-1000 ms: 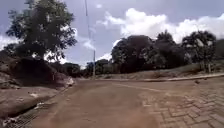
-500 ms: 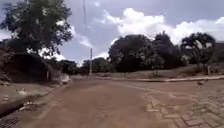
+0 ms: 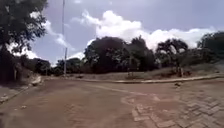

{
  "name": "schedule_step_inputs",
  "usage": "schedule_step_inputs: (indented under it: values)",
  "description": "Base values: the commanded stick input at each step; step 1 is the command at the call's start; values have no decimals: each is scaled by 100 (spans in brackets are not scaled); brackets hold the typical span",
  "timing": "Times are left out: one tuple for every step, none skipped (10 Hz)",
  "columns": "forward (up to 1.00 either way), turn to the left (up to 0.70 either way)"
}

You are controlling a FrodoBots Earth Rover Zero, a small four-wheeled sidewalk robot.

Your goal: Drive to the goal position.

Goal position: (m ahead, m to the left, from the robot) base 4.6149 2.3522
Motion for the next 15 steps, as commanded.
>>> schedule_step_inputs:
  values:
    - [70,0]
    - [70,0]
    - [70,0]
    - [70,0]
    - [70,0]
    - [70,21]
    - [70,27]
    - [70,27]
    - [70,27]
    - [70,27]
    - [70,27]
    - [70,27]
    - [70,27]
    - [70,27]
    - [70,5]
